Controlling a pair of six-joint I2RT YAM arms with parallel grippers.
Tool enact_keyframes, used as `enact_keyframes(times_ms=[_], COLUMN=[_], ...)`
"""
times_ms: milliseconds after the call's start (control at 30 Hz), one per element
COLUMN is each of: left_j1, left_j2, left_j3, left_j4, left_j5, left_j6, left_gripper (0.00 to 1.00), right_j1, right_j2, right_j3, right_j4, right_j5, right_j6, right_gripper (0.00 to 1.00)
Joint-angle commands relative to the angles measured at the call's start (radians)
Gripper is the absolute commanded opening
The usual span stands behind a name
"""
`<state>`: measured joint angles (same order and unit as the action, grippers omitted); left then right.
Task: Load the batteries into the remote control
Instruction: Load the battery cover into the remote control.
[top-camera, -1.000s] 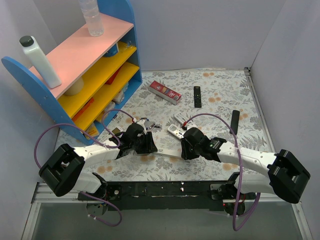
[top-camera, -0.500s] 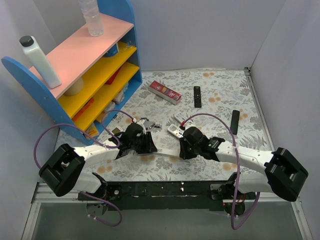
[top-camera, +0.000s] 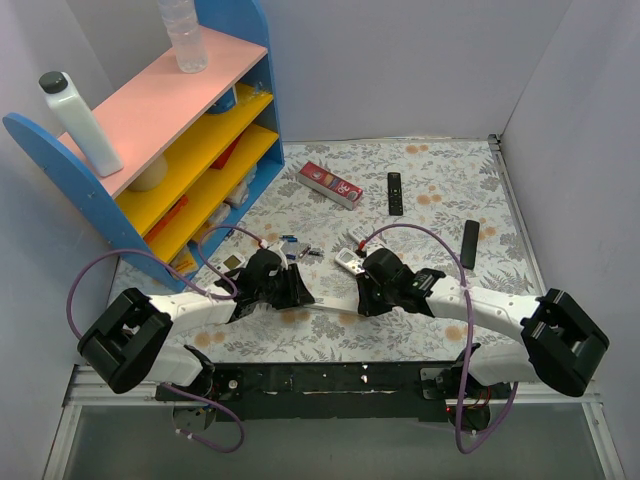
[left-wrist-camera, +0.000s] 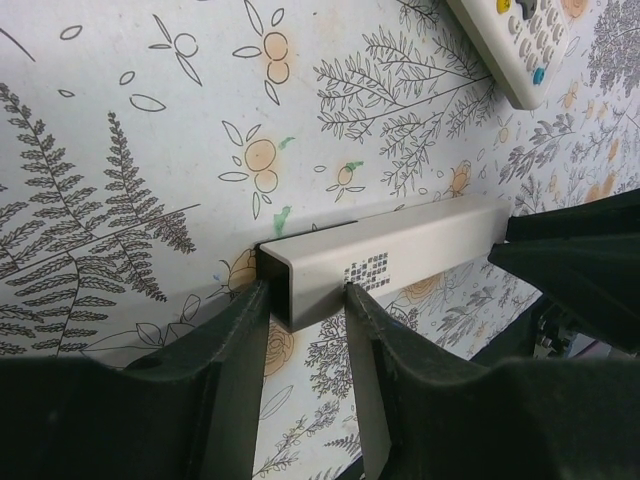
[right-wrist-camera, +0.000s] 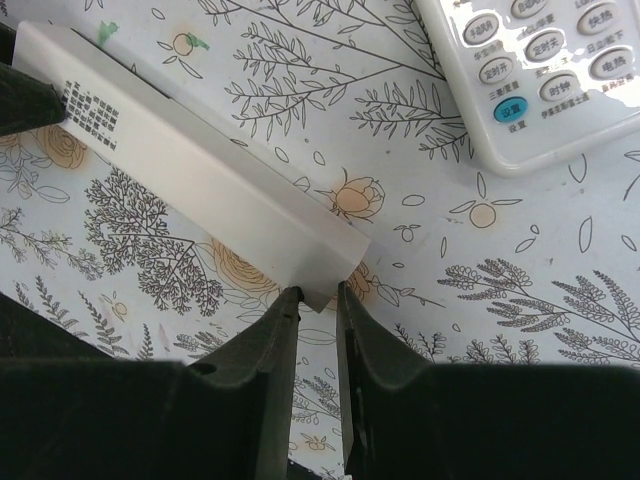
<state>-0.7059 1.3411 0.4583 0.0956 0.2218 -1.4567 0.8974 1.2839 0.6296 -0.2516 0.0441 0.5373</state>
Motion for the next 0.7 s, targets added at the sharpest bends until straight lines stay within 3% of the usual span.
enact_keyframes(times_ms=[0, 200, 300, 400, 500, 600, 667], left_j1=[-0.064, -0.064, -0.064, -0.061, -0.052, -0.034, -0.021], left_j2=[0.013, -0.010, -0.023, -0.048, -0.115, -0.221, -0.339], left_j3=[0.000, -0.009, -0.015, -0.023, -0.029, -0.029, -0.020], left_j4=[0.176, 0.107, 0.059, 0.024, -0.017, -0.089, -0.179], left_j5=[0.229, 0.122, 0.035, -0.048, -0.139, -0.250, -0.313], left_j6=[-0.085, -0.060, -0.039, -0.036, -0.036, -0.042, -0.047], left_gripper=[0.32, 0.28, 0.36, 0.48, 0.69, 0.94, 0.98], right_j1=[0.029, 0.029, 0.029, 0.029, 0.028, 0.026, 0.025], right_j2=[0.054, 0.029, -0.007, -0.063, -0.132, -0.217, -0.303], right_j3=[0.039, 0.036, 0.038, 0.036, 0.036, 0.039, 0.039], right_j4=[0.166, 0.089, 0.052, -0.003, -0.061, -0.127, -0.175], right_j5=[-0.167, -0.110, -0.053, 0.055, 0.173, 0.321, 0.437], right_j6=[0.010, -0.014, -0.030, -0.033, -0.028, -0.017, -0.008], right_gripper=[0.26, 0.31, 0.39, 0.62, 0.75, 0.82, 0.86])
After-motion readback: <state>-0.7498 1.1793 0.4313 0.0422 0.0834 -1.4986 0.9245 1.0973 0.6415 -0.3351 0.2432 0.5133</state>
